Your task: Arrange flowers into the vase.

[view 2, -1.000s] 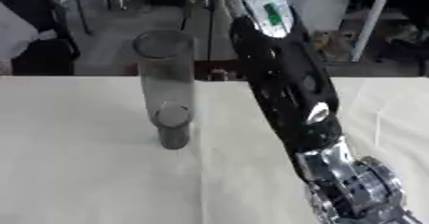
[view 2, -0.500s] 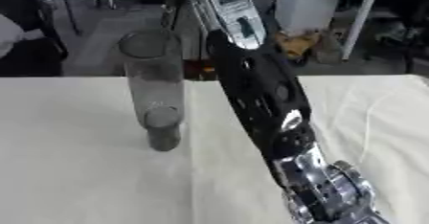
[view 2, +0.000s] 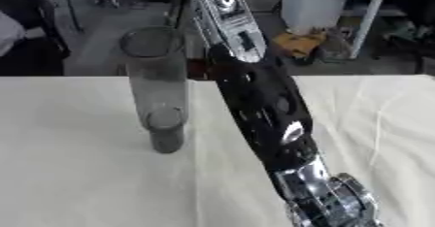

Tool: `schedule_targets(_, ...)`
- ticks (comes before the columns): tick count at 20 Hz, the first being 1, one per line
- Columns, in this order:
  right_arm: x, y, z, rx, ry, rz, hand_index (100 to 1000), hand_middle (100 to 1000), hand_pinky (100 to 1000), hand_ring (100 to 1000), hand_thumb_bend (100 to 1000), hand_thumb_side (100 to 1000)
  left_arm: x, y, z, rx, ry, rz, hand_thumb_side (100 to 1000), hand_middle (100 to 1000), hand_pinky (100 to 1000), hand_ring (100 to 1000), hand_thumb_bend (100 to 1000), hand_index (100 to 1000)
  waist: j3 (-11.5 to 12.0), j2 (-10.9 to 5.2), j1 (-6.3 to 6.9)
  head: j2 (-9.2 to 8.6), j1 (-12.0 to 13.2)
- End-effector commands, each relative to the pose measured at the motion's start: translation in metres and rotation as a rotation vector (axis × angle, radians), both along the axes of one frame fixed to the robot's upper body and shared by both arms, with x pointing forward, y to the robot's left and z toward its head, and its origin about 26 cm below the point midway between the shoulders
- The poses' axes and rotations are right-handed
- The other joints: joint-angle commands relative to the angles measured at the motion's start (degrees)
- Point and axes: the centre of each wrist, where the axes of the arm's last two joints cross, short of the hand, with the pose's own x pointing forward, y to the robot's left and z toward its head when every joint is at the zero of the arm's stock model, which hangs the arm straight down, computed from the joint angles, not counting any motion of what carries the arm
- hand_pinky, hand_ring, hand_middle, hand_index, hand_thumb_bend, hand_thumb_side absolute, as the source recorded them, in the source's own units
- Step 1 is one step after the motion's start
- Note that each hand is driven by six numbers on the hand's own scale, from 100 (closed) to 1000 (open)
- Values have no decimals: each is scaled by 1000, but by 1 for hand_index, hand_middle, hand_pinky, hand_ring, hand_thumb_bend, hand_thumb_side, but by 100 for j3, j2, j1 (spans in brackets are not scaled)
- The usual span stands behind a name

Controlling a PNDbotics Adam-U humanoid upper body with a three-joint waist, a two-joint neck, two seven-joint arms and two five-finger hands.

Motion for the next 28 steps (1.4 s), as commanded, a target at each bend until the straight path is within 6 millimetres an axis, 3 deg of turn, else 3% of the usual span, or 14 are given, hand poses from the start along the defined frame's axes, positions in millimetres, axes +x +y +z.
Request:
schedule_targets(1, -3, -1, 8, -8, -18, -14, 100, 100, 100, 1000, 100, 579, -2, -1, 6, 5, -26, -7, 1000, 749, 442, 596, 100, 816, 18, -101, 15, -103, -13)
schedule_targets(7, -13, 0, 20, -29, -91, -16, 100, 100, 100, 1000, 100, 579, -2, -1, 6, 13, -22, -3, 1000, 749, 442, 597, 100, 815, -32, -87, -13, -56, 9)
schedule_targets(18, -24, 1, 32, -17, -141, 16, 100, 100, 100, 1000, 100, 574, -2, 1, 6, 19, -17, -2, 1000, 751, 449, 598, 100, 816, -65, -210, -56, -76, 38)
schedule_targets(22, -21, -6, 30, 27, -72, 4, 100, 100, 100, 1000, 100, 571, -2, 3, 6, 22, -14, 1, 1000, 751, 452, 599, 100, 816, -100, -430, -123, 69, 76)
schedule_targets(28, -16, -10, 23, 106, 63, -39, 100, 100, 100, 1000, 100, 567, -2, 4, 6, 21, -10, -1, 1000, 752, 455, 600, 100, 817, -94, -561, -142, 189, 86)
